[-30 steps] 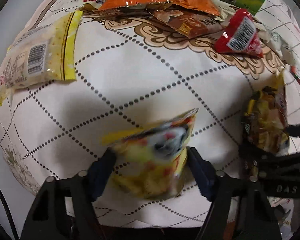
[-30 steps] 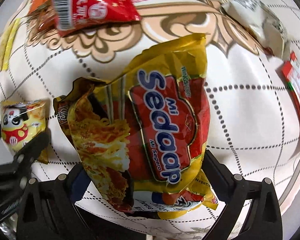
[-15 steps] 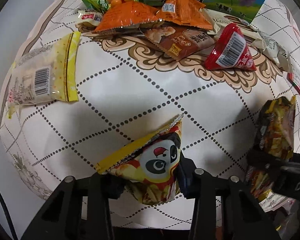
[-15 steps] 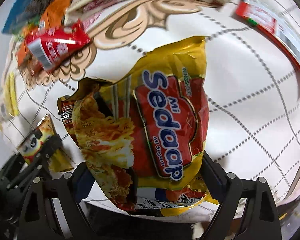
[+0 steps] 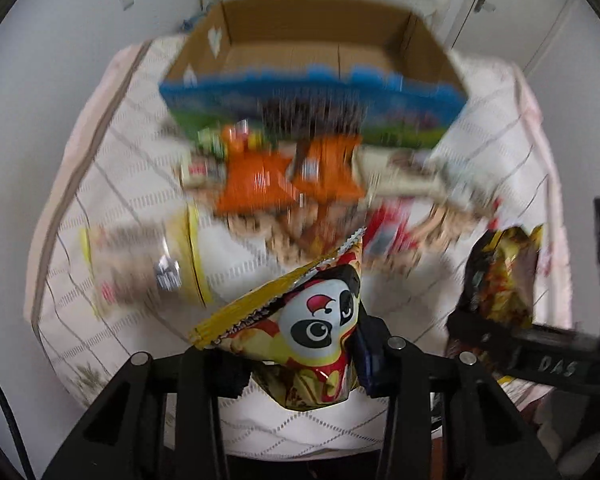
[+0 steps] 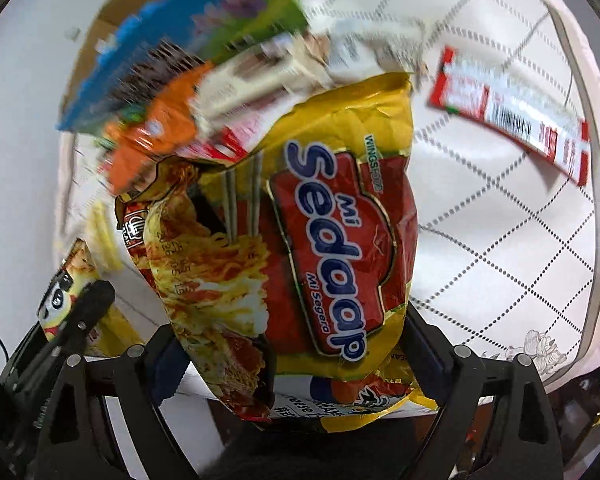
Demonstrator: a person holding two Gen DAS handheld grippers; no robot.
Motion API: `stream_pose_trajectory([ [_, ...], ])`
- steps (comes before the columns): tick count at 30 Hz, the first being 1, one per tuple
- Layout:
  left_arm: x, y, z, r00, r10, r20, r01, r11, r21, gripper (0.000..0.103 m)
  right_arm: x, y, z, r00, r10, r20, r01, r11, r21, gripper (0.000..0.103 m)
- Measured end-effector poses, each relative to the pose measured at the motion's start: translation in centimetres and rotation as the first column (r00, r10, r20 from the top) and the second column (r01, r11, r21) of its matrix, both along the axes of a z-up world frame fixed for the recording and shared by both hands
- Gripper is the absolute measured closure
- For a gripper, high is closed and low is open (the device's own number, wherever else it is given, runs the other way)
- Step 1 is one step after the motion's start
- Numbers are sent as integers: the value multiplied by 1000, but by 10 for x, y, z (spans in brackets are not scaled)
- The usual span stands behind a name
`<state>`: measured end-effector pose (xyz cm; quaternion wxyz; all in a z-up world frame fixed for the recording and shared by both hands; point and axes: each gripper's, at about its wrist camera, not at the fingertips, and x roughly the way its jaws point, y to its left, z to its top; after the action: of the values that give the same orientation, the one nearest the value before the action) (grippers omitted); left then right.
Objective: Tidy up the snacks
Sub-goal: 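Carry the panda bag with the left tool while the right tool carries the noodle pack over the box, then open the left tool releasing the panda bag while the right tool releases the noodle pack into the box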
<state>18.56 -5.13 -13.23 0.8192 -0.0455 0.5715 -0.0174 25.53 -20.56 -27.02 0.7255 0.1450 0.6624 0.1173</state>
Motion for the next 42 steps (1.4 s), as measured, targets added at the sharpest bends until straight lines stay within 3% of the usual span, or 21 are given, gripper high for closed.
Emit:
stream_pose_trajectory([
  [6, 64, 42, 47, 996, -51, 75, 57, 995, -81, 66, 26, -5, 69, 994, -37, 104, 32, 998, 51, 9],
  [11, 136, 55, 78, 988, -112, 105, 120, 990, -76, 66, 74, -6, 123, 978, -52, 202, 41, 997, 60, 9],
  [14, 190, 57, 78, 988, -121, 96, 128, 989, -73, 66, 114, -6, 138, 972, -46, 229, 38, 999, 38, 9],
  [17, 246, 57, 62, 992, -119, 47, 123, 989, -82, 66, 158, -3, 133, 975, -25, 219, 24, 1000, 8, 9],
  [21, 311, 59, 31, 993, -103, -56, 97, 989, -111, 66, 201, 1, 104, 987, 0, 159, 5, 999, -34, 9],
  [26, 358, 62, -16, 983, -90, -162, 69, 989, -129, 66, 244, 1, 66, 998, 21, 66, -16, 997, -72, 9],
  [28, 368, 61, -30, 977, -89, -194, 64, 990, -129, 66, 253, -3, 51, 999, 40, 32, -38, 996, -83, 9],
  [30, 376, 60, -46, 969, -90, -232, 60, 989, -133, 66, 277, -7, 57, 998, 56, 8, -55, 992, -110, 9],
  [35, 386, 58, -72, 955, -90, -283, 58, 991, -119, 65, 283, -16, 38, 997, 70, -29, -74, 987, -141, 9],
  [38, 389, 58, -82, 950, -72, -302, 40, 993, -110, 65, 296, -16, 40, 997, 76, -23, -79, 984, -158, 9],
  [42, 388, 62, -84, 954, -45, -295, 22, 997, -81, 61, 316, 22, 65, 995, 96, -42, -102, 981, -168, 9],
])
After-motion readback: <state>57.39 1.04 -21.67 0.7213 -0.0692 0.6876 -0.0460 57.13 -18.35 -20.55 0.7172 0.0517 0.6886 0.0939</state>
